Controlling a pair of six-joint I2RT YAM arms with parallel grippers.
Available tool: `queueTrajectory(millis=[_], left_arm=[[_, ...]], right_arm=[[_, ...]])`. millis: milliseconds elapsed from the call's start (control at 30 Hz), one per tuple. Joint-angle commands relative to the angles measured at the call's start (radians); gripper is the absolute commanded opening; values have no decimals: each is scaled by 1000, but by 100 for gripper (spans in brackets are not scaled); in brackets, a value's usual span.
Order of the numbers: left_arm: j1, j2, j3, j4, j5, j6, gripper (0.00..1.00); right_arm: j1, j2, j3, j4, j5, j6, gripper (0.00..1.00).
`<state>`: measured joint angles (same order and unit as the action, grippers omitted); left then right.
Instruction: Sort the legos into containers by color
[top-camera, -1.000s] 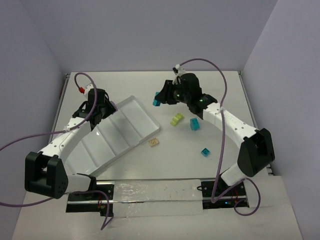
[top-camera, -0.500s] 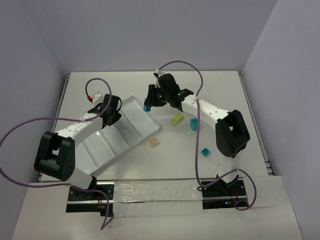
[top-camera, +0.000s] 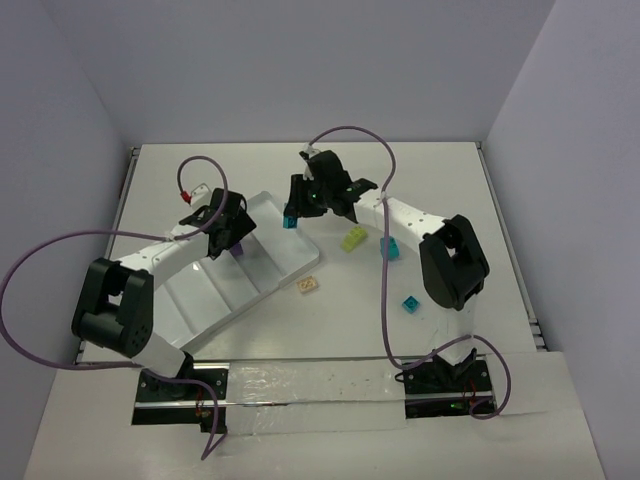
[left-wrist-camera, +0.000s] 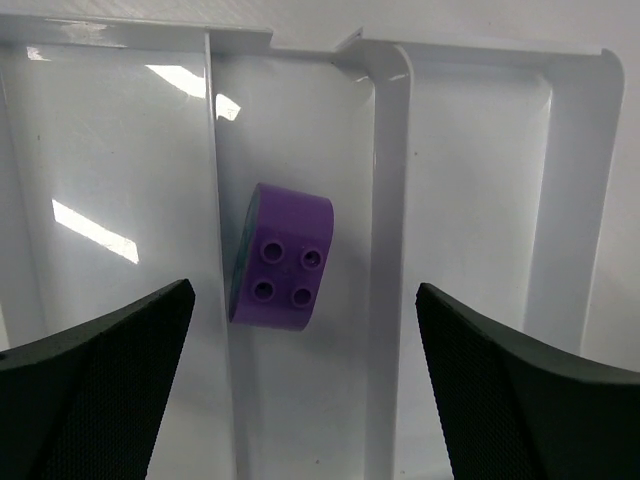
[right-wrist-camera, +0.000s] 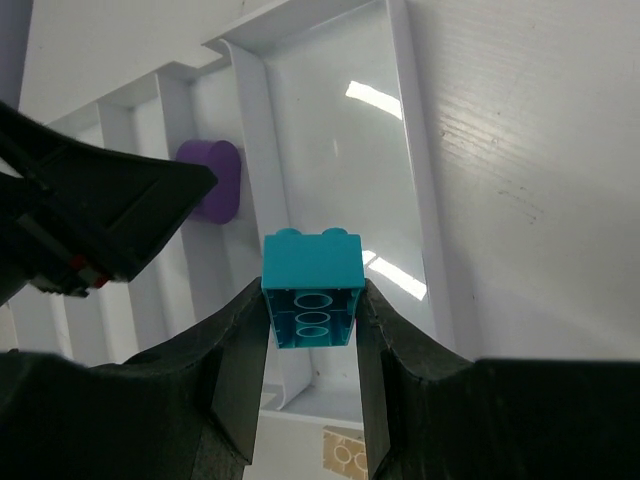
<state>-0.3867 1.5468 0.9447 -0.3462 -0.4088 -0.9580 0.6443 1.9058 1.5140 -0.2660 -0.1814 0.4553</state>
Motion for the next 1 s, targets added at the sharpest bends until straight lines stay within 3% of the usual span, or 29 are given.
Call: queueTrajectory(millis=[0, 267, 433, 600, 633, 733, 833, 967], left_arm=[[-12, -104, 78, -28, -33, 28, 99], [-11, -319, 162, -142, -154, 43, 99], [-12, -395, 164, -142, -176, 55, 99], [-11, -446, 130, -109, -179, 123, 99], [-11, -447, 121, -83, -136, 177, 99], [-26, -400, 127, -20, 199, 420, 99], [-88, -330, 144, -76, 278, 493, 99], [-269, -216, 158, -158, 144, 402, 98]], right_arm=[[20, 47, 81, -6, -12, -2, 45], [43, 140, 206, -65, -33, -8, 83], [42, 29, 183, -84, 50, -33, 84], [-13, -171, -37, -61, 199, -65, 84], [-33, -218, -97, -57, 213, -71, 84], [-97, -357, -254, -45, 204, -84, 84], [-137, -469, -446, -32, 215, -58, 84], [-214, -654, -603, -1, 215, 14, 85]])
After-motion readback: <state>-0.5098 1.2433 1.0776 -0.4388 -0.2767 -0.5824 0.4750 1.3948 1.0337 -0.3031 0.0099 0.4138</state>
